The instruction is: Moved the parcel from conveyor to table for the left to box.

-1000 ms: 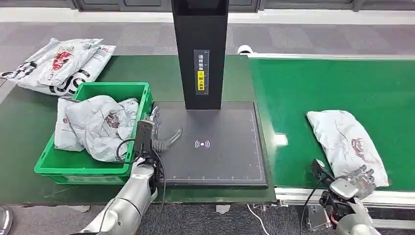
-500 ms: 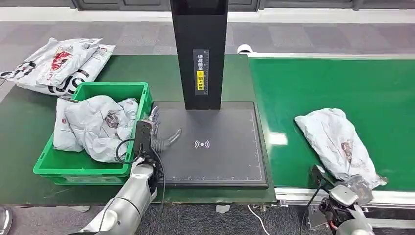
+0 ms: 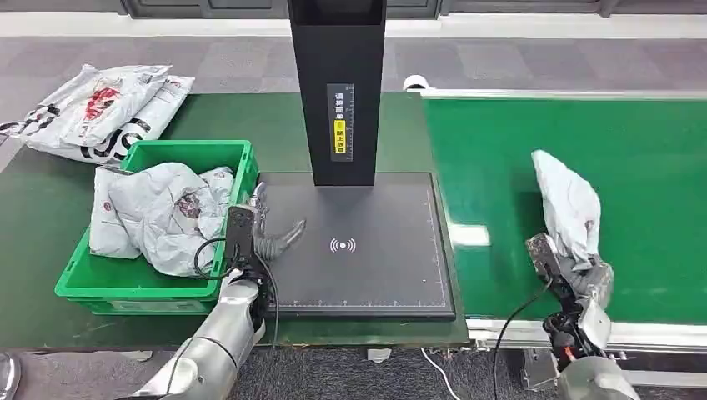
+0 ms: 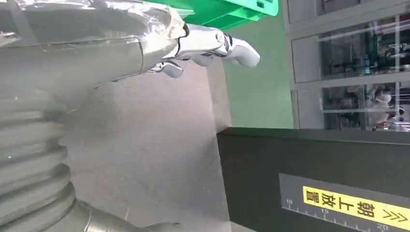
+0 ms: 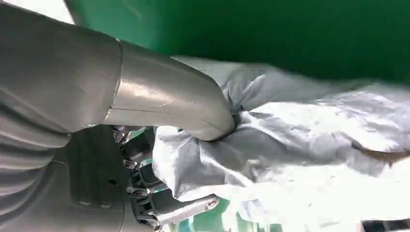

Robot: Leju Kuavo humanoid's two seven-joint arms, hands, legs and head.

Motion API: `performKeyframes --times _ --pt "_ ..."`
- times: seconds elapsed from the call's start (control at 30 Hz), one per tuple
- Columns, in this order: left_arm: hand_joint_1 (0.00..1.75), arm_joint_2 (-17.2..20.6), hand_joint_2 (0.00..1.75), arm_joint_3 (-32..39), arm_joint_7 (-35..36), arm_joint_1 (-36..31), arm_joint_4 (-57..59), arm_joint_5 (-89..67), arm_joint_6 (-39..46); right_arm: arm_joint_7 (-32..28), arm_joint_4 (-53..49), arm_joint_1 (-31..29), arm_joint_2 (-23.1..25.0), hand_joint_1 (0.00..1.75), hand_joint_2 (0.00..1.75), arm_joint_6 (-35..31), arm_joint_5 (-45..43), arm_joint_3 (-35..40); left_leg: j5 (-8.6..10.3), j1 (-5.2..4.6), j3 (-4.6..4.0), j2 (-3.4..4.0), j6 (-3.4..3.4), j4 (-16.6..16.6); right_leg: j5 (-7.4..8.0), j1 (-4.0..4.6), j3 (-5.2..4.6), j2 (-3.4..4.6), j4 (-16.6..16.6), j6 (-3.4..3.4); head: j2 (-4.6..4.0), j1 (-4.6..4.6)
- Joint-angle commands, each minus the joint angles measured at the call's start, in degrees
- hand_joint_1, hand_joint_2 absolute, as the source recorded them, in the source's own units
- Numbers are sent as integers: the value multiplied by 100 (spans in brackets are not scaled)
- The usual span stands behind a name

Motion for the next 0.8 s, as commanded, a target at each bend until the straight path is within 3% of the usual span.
performKeyframes --times 0.03,0.07,0.13,0.17,0.2,0.23,0.27,0.3,0.33,0.37,0.43,0.47,0.53,0.7,0.8 --pt "0 228 175 -329 39 -103 166 -60 144 -2667 -2230 -387 1290 175 175 -346 -448 -1191 -2 -7 -13 24 -3 0 5 -6 -22 25 10 -5 -2 2" --pt "0 228 175 -329 39 -103 166 -60 144 -2667 -2230 -387 1290 175 175 -346 -448 -1191 -7 -5 -15 52 -6 2 8 -4 -31 49 15 -10 0 2" --pt "0 228 175 -329 39 -103 166 -60 144 -2667 -2230 -387 1290 175 175 -346 -448 -1191 -5 -1 -11 38 -7 -3 6 0 -29 34 12 -12 -2 0" --pt "0 228 175 -346 40 -129 184 -100 192 -3319 -2533 -315 1460 175 175 -346 -809 -1081 -2 -1 -10 25 -6 -4 3 0 -29 21 11 -10 -2 0" --pt "0 226 175 -339 37 -150 198 -104 198 -3571 -2569 -251 1532 175 175 -346 -995 -914 1 -1 -13 11 -5 -2 1 -1 -28 9 10 -8 0 0" --pt "0 246 175 -302 17 -200 209 -110 243 -3640 -2829 66 1748 175 175 -346 -1402 233 0 1 -12 14 -6 -4 0 1 -27 7 10 -11 0 0" --pt "0 269 175 -291 17 -188 141 -105 334 -3835 -2798 269 1832 175 175 339 -880 953 -1 5 -16 5 -6 -1 0 5 -27 2 7 -11 0 0" --pt "0 319 175 -290 17 -192 124 -99 282 -3170 -3105 601 2207 175 175 127 -700 2026 -3 6 -13 13 -9 -3 0 7 -24 8 6 -15 0 2" --pt "0 335 175 -317 17 -177 80 -119 333 -3028 -2995 655 2249 175 175 453 -740 2391 -4 6 -9 24 -11 -8 2 6 -24 19 3 -16 -2 2" --pt "0 376 175 -314 17 -167 57 -103 292 -2533 -2501 698 2397 175 175 685 -642 3273 -7 11 -8 39 -13 -6 3 11 -26 39 6 -16 -2 0" --pt "0 384 175 -296 17 -161 37 -120 265 -2088 -1842 670 2394 175 175 271 -1080 4275 -10 16 -6 62 -16 -7 7 14 -30 64 9 -18 -2 2" --pt "0 379 175 -290 17 -159 31 -128 281 -2026 -1654 620 2316 175 175 351 -1109 4524 -15 19 6 94 -23 -13 9 18 -30 92 10 -24 0 2" --pt "0 368 175 -283 17 -159 30 -139 286 -1961 -1620 606 2211 175 175 319 -1292 4740 -17 18 0 89 -36 -8 2 15 -46 85 19 -32 0 0" --pt "0 358 175 -279 17 -156 30 -146 296 -1958 -1747 591 2057 175 175 437 -1478 4856 -3 17 -11 21 -42 -12 -12 15 -46 16 22 -43 -2 0" --pt "0 358 175 -279 17 -156 30 -146 296 -1958 -1747 591 2057 175 175 437 -1478 4856 -3 17 -17 26 -41 -10 -8 14 -47 22 22 -41 -2 2"
